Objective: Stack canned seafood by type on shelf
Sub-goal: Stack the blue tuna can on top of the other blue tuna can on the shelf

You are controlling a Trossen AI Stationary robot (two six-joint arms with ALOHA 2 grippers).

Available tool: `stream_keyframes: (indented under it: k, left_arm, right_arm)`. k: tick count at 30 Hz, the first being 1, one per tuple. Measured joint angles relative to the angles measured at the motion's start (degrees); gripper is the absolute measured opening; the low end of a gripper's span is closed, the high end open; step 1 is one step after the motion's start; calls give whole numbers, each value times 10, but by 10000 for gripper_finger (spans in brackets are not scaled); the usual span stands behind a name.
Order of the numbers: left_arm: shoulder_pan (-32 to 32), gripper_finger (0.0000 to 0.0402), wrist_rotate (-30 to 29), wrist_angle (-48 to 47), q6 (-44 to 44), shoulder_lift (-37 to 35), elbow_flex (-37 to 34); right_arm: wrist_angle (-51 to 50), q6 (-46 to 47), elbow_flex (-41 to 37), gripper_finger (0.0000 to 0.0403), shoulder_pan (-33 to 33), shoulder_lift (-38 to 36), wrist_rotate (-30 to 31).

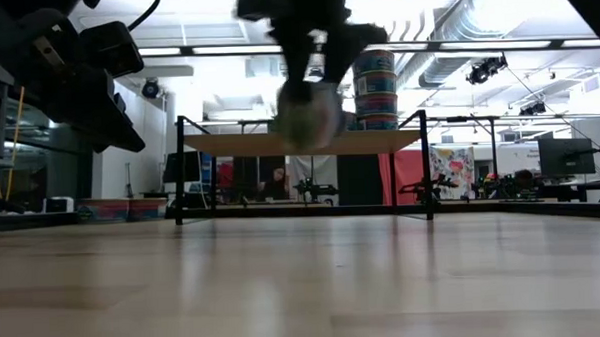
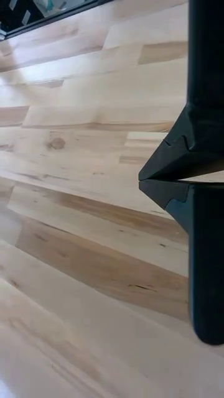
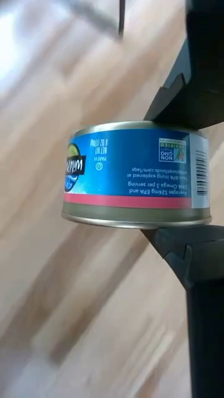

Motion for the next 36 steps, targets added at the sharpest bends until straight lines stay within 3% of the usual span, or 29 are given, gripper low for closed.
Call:
stream_keyframes:
  k: [3,6,12,16,21,25,28,36]
  left_arm:
    - [0,0,-4,1,-13,0,0]
    - [0,0,-5,7,-29,0,0]
    - [0,0,-15,13,-44,-3,0]
    - [2,0,-37,21,-44,-3,0]
    - [17,0,-58,30,-44,-3,0]
    - [29,0,-59,50,-45,-3,0]
    - [37,0,-59,68,-46,-3,0]
    - [45,0,-59,86,-60,-3,0]
  right_arm:
    - [-65,-13,0,169,-4,-27,21]
    - [-38,-27,-44,169,-10,-77,32]
    - [-11,91,-269,169,-17,-243,37]
    - [170,196,-449,169,-16,-394,81]
    - [567,220,-651,169,-45,-516,168]
    - [847,203,-754,169,-96,-524,192]
    - [982,199,-784,169,-133,-498,196]
    - [1019,221,-749,169,-168,-433,176]
